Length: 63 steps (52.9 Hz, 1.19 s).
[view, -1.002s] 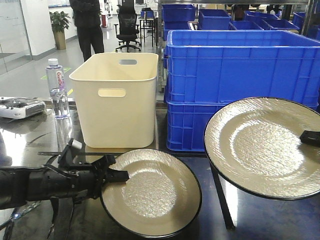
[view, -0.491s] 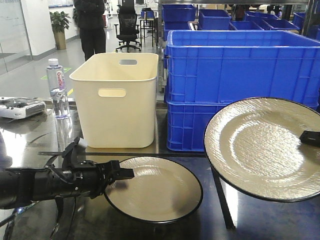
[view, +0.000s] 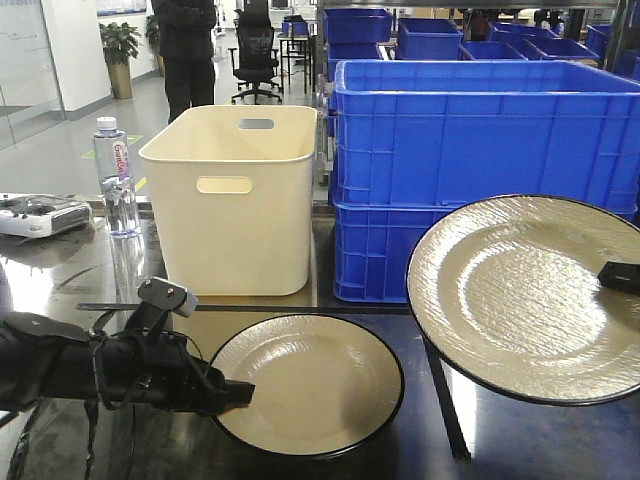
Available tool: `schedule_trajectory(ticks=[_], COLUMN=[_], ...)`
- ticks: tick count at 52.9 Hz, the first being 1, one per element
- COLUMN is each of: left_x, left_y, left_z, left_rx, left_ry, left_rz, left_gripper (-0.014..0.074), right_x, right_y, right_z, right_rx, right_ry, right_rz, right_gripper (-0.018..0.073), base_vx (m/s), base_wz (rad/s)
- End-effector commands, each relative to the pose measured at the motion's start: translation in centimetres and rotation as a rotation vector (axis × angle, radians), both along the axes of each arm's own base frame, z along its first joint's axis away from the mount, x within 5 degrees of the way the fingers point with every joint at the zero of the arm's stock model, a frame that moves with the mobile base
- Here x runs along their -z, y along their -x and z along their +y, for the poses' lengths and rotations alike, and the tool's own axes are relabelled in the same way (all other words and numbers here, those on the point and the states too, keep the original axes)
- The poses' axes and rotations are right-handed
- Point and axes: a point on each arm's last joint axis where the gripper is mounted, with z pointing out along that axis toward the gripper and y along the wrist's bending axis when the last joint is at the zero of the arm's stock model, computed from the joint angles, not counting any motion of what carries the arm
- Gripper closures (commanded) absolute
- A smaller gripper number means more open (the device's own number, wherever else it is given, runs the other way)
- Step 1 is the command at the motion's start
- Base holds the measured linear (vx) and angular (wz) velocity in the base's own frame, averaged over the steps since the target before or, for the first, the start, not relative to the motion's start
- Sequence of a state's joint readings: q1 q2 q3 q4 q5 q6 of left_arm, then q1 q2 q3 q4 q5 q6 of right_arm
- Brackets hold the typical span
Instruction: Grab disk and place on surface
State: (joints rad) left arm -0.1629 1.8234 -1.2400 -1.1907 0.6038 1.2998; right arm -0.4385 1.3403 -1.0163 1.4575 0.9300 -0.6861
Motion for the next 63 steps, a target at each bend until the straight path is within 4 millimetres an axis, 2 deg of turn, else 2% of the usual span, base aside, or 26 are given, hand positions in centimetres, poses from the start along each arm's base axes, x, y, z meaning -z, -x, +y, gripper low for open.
schedule_trajectory(ticks=[1,8,14,21,30,38,43,49,54,58,63], left_x=[-5.2,-8.4,-12.2,-16.0,-20.2,-22.0,-22.4,-22.4,-22.2,-22.1,-21.9], left_y=[1.2,2.7,4.7,7.4,11.5,13.6,14.1,14.2,14.3,14.3,14.2], left_z=[0.0,0.6,1.4,2.3,2.9,3.2,3.3,3.2,3.2,3.2,3.3], left_rx=[0.022,0.024,-0.003,-0.028,-0.054,-0.07,-0.068,-0.072,-0.068,-0.068,-0.07], left_ry=[-0.012,-0.028,-0.012,-0.001,0.055,0.095,0.101,0.123,0.119,0.103,0.086], left_rz=[-0.152,-0.246,-0.352,-0.47,-0.578,-0.617,-0.628,-0.606,-0.583,-0.58,-0.577], left_gripper=[0.005,0.0146,0.0337,0.0608,0.0604,0.0602,0.0601,0.0601,0.0601,0.0601,0.0601], right_x=[-2.8,-2.3,-1.5,-0.6,1.2,2.7,3.2,3.7,4.2,4.5,4.9], right_y=[0.6,-0.1,-1.2,-2.5,-4.5,-6.9,-8.5,-10.2,-11.1,-11.5,-11.7], right_z=[0.4,1.3,2.8,4.9,9.0,13.1,15.7,17.0,17.5,17.6,17.5], right_rx=[0.001,-0.021,-0.067,-0.095,-0.127,-0.21,-0.261,-0.257,-0.28,-0.283,-0.278], right_ry=[-0.089,-0.096,-0.1,-0.091,-0.098,-0.065,-0.047,-0.014,0.033,0.05,0.085], right_rz=[-0.111,-0.093,-0.074,-0.073,-0.053,-0.035,-0.034,-0.033,-0.052,-0.056,-0.062], right_gripper=[0.0568,0.0568,0.0568,0.0568,0.0568,0.0568,0.0564,0.0544,0.0491,0.0421,0.0291], base_vx=[0.0,0.0,0.0,0.0,0.0,0.0,0.0,0.0,0.0,0.0,0.0], base_wz=[0.0,0.0,0.0,0.0,0.0,0.0,0.0,0.0,0.0,0.0,0.0])
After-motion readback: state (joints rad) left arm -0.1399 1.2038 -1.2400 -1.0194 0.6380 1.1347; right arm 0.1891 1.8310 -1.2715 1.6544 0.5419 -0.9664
